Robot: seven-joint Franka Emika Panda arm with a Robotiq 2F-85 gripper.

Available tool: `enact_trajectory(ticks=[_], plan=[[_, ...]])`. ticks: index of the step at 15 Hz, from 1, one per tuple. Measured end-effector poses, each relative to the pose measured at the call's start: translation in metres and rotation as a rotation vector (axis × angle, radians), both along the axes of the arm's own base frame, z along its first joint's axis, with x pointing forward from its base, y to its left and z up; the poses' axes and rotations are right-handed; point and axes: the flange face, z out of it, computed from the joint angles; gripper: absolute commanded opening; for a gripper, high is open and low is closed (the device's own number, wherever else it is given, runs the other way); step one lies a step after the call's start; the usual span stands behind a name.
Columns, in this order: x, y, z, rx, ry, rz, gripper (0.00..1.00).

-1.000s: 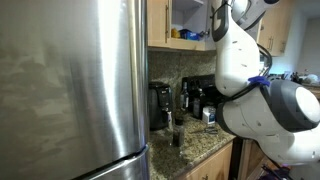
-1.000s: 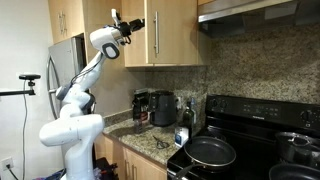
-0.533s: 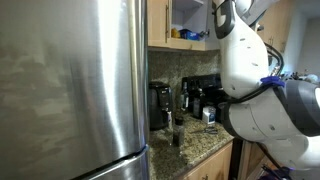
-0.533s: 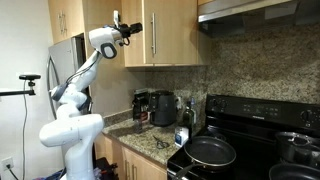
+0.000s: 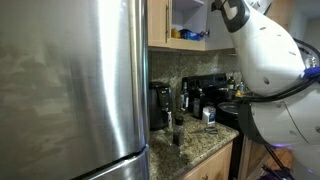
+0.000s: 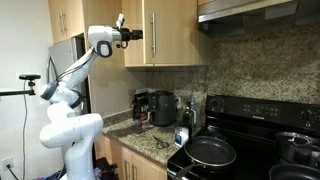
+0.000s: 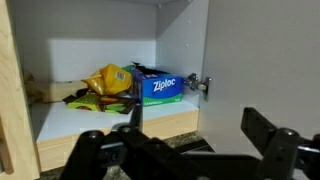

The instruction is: Close the drawer of the air fryer, open the right upper cabinet door, remove the black bottle from the cabinet and put it on the countertop

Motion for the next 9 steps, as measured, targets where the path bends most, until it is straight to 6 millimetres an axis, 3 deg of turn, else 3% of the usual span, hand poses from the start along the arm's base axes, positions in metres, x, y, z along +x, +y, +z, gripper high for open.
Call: enact_trajectory(ticks=[3,9], plan=[[-0.004,0.003,0.002,0.027,-0.025,0.045,1.00],[-0.008,0.012,0.011,0.174,-0.325,0.202,1.00]])
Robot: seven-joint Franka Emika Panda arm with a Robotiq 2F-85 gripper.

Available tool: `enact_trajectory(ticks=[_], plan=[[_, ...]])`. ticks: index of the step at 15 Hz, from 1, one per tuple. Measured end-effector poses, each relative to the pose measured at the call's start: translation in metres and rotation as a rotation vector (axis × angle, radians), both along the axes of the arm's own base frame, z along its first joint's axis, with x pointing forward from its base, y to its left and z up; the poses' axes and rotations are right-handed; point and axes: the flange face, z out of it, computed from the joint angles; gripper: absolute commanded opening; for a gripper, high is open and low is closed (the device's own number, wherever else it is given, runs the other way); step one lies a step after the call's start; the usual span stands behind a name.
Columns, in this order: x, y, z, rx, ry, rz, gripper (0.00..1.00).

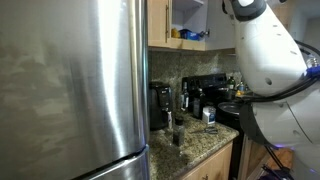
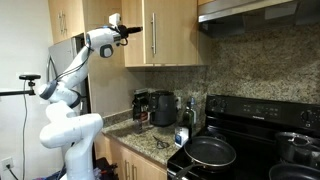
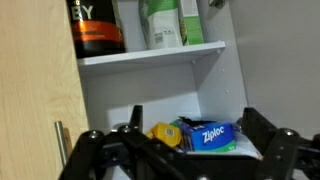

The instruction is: Close the drawer of the air fryer, open the right upper cabinet door, remove the black bottle from the cabinet and put it on the countertop

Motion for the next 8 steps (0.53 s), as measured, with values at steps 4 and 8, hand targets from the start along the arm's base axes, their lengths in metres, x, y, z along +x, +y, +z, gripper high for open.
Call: enact_trajectory(ticks=[4,8], plan=[[0.0010,0.0008,-0.0002,0.001,-0.005,0.001,1.00],[0.0034,0.0046,-0.0006,-0.033,0.043,0.010,1.00]])
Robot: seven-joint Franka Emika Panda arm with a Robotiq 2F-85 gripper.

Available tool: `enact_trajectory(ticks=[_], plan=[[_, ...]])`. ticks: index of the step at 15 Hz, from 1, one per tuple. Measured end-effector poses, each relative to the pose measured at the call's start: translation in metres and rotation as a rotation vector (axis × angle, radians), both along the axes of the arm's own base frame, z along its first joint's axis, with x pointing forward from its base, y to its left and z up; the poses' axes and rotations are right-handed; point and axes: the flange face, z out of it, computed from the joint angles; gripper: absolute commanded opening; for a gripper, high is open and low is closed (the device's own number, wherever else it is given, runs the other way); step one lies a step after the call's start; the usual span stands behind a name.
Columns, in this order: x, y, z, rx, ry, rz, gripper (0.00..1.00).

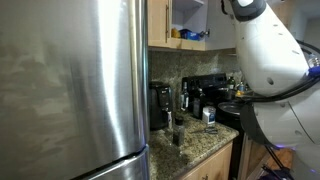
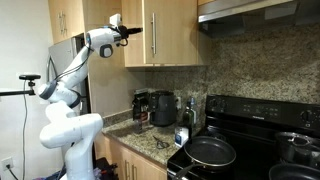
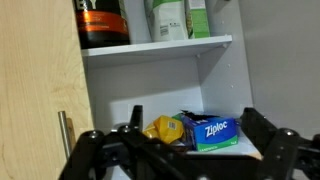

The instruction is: Close the drawer of the air fryer, open the right upper cabinet door, remove the black bottle from the cabinet and put it on the countertop

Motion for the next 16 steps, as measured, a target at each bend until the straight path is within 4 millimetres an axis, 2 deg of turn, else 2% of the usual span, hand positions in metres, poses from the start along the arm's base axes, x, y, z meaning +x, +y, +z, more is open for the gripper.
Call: enact_trajectory(ticks=[5,9,12,16], plan=[[-0.005,0.002,0.003,0.064,-0.163,0.036,1.00],[0.006,-0.006,-0.002,0.165,-0.300,-0.107,1.00],[0.017,-0.017,-0.005,0.227,-0.380,-0.252,1.00],[0.021,-0.051,-0.017,0.260,-0.480,-0.492,1.00]])
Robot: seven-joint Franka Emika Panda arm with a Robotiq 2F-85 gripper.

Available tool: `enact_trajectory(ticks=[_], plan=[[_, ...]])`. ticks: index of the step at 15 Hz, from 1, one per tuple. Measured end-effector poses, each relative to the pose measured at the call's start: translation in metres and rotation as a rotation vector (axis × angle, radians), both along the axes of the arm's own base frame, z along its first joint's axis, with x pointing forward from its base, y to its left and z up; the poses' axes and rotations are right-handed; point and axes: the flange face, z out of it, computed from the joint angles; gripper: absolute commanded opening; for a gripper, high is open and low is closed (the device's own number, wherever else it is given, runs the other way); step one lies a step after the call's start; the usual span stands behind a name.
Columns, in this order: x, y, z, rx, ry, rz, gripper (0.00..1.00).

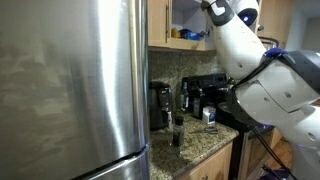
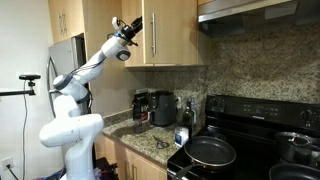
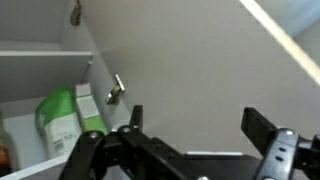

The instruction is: Close the drawer of the air fryer, open the right upper cabinet door, remove the black bottle from the cabinet and put it on the countertop

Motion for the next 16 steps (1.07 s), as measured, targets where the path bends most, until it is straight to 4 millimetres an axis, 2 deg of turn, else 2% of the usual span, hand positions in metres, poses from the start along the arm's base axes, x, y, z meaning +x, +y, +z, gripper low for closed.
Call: enact_trajectory(ticks=[2,6,10,12,13,14,16], plan=[[0.000,-0.020,-0.004,0.049,-0.036,-0.067,1.00],[-0.008,-0.075,-0.013,0.150,-0.131,-0.156,1.00],[-0.028,-0.124,-0.023,0.224,-0.260,-0.258,1.00],[-0.042,-0.140,-0.026,0.241,-0.340,-0.301,1.00],[-0.048,-0.141,-0.023,0.227,-0.380,-0.317,1.00],[-0.050,-0.134,-0.019,0.191,-0.412,-0.323,1.00],[-0.035,-0.093,-0.008,0.077,-0.400,-0.309,1.00]])
